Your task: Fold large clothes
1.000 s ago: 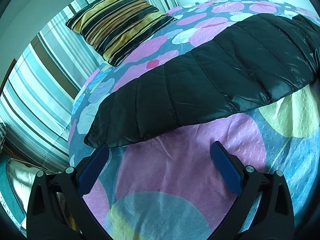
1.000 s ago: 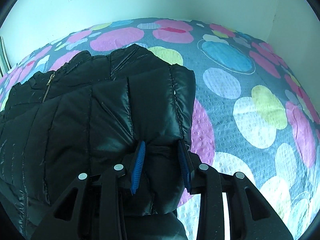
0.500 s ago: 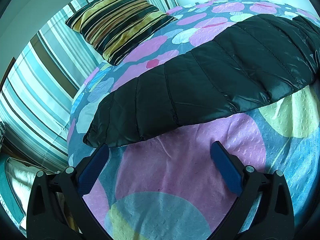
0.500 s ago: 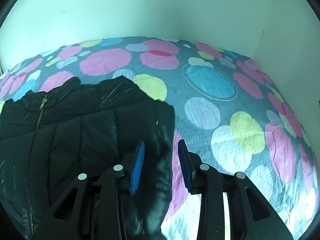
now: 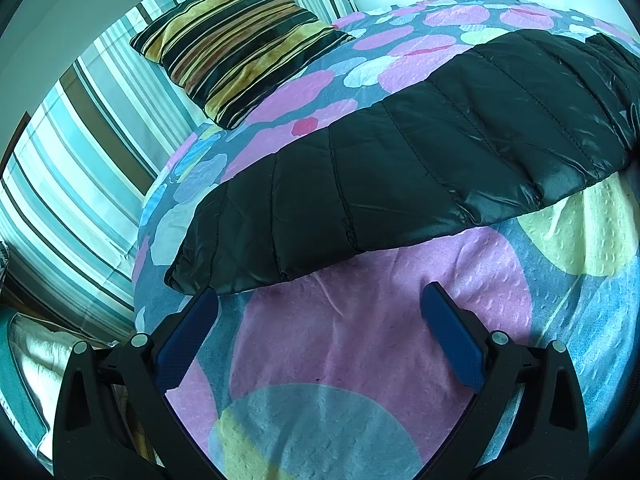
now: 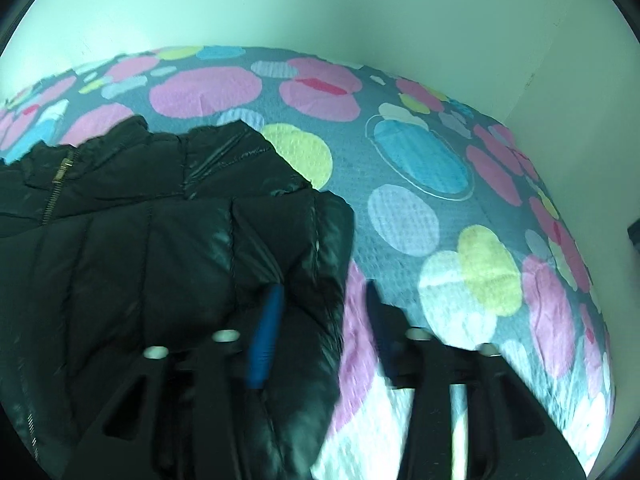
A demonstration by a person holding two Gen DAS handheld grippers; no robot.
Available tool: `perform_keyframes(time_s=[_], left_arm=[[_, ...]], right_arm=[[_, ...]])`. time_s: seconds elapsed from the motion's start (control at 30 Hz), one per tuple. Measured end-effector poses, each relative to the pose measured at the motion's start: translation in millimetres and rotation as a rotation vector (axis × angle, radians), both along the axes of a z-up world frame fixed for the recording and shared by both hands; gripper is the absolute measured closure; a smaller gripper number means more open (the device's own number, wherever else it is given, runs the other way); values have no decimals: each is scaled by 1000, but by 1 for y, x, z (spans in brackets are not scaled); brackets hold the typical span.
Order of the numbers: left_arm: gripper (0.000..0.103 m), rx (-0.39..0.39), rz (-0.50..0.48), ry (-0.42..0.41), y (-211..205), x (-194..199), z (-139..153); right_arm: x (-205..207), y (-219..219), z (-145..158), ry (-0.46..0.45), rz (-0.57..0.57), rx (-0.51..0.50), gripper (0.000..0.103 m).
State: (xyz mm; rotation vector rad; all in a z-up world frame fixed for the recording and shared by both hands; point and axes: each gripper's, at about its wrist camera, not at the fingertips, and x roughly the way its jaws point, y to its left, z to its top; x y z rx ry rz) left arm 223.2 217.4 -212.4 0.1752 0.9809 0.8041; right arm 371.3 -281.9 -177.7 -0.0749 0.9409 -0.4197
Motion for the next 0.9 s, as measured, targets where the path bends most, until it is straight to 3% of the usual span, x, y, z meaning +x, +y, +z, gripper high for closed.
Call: perform_keyframes(time_s=[0.2,0.53,0.77,0.9], left_arm=[[2,-1,0,0,0,0,0],[2,9,-1,5,0,0,1],[2,-1,0,2,2,-1,3],[2,0,0,2,2,-1,3]], right_arm=[[-40,9,5,-21,2,2,39],[-38,14,-28,3,-2,17,37],[-48,16,-15,-31,-7,11,35],[-74,23,3,-61,11,6,32]])
